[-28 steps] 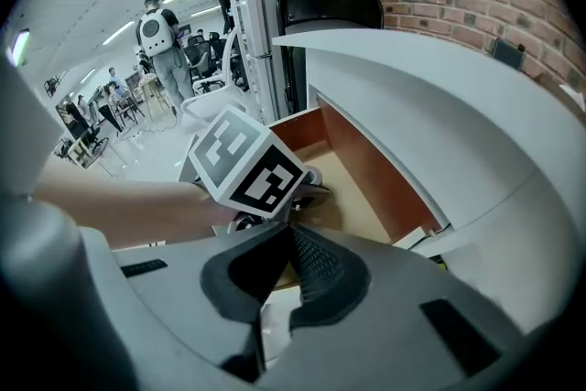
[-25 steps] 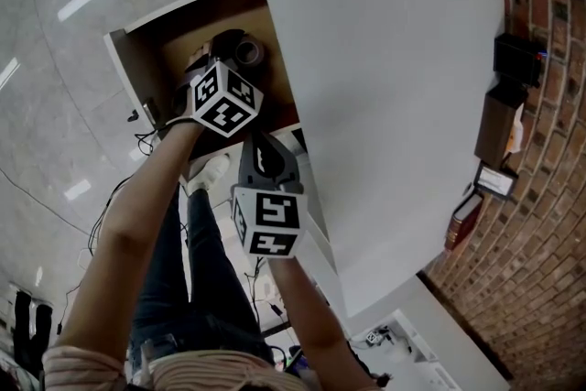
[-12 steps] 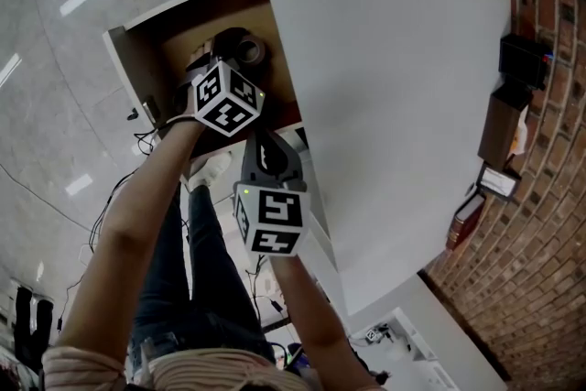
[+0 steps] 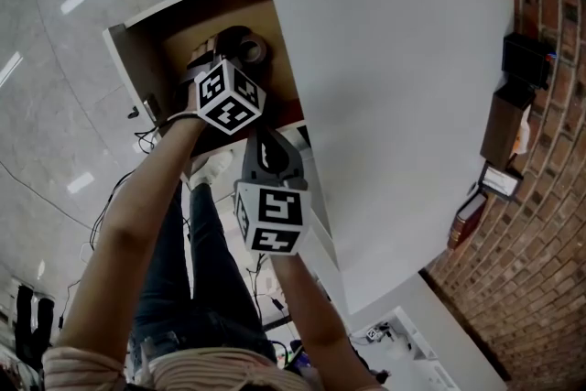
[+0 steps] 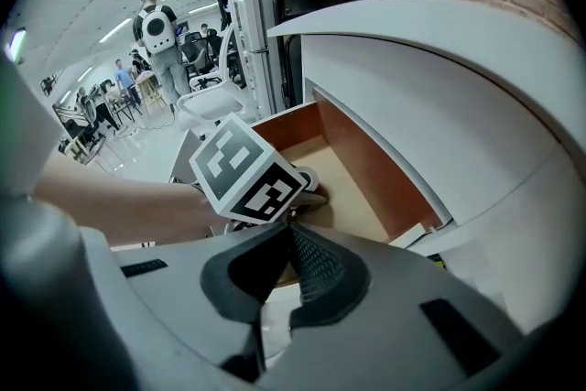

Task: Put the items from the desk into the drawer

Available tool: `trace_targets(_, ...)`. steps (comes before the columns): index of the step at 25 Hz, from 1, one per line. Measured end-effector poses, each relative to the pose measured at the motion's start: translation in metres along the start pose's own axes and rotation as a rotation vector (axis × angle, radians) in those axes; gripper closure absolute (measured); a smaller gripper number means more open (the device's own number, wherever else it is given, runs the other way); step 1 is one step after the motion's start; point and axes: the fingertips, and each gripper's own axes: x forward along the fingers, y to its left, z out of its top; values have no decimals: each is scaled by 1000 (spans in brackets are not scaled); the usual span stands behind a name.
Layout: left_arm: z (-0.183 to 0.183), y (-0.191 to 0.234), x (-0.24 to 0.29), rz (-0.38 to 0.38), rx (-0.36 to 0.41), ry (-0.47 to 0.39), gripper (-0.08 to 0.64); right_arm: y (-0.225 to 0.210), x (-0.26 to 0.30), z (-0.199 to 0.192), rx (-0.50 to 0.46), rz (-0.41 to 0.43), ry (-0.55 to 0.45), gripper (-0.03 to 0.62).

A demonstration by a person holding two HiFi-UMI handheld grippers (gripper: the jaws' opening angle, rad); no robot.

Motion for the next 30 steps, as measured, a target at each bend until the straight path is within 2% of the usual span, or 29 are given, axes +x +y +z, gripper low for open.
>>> trace_targets(6,-2,-1,2,7,24,7,242,-2,-1,0,-7,-12,-3,575)
trace_targets(12,3,2,-6,18,7,-17,224,-4,-6,0,-4,-22,-10,575)
trace_targets(23,46,7,-38,39,5,-94,229,-3,-19,7,-2,-33,-39,575)
trace_targets(27,53,7,-49,34,5,-91,253,1,-28,12,-4,-28,-51,575)
trace_targets(30,56,9,-61,53,2,-93,305,3,-36,20,-2,-26,-77,575)
